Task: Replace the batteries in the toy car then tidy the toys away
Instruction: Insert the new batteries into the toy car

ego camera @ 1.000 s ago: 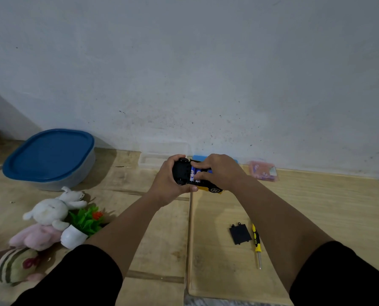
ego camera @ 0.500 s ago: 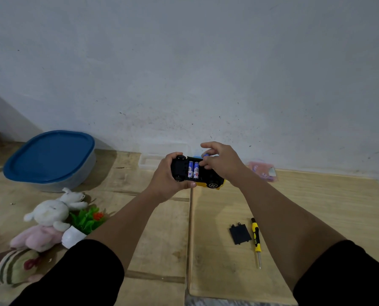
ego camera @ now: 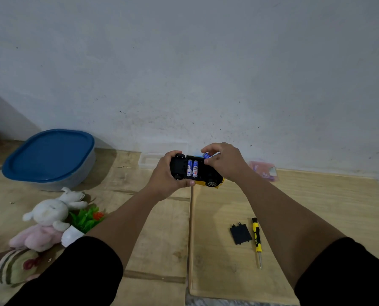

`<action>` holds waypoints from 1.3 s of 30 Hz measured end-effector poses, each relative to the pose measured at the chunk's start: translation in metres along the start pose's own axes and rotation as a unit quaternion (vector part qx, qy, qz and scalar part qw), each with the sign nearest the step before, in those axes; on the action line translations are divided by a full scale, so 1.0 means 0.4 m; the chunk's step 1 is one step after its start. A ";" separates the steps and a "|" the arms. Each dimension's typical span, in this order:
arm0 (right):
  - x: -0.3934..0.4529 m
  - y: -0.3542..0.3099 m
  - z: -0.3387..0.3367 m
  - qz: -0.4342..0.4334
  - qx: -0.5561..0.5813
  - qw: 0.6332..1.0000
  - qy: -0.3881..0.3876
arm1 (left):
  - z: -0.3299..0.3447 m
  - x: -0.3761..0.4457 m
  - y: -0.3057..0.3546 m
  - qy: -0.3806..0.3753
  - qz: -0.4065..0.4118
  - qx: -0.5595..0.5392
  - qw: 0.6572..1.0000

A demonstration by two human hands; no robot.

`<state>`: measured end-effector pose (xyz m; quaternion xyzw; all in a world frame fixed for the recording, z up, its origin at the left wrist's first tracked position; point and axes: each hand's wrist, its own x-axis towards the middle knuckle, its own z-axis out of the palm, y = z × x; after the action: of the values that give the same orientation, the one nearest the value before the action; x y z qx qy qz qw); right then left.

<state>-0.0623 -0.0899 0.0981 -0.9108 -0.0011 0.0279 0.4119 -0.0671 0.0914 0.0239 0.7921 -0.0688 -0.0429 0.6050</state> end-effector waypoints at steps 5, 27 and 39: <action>0.004 -0.010 -0.009 -0.038 -0.032 0.999 -0.014 | -0.003 0.004 -0.001 0.002 -0.001 0.009 1.000; 0.033 0.016 0.026 -0.105 -0.142 0.984 0.024 | -0.014 0.036 -0.003 0.031 0.009 -0.019 0.999; 0.033 0.059 0.005 -0.074 -0.154 0.978 -0.116 | -0.011 0.047 -0.012 0.002 0.005 -0.005 1.000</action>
<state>-0.0498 -0.1038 0.0783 -0.9513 -0.1205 0.1022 0.2645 -0.0474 0.0937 0.0206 0.7885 -0.0712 -0.0391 0.6096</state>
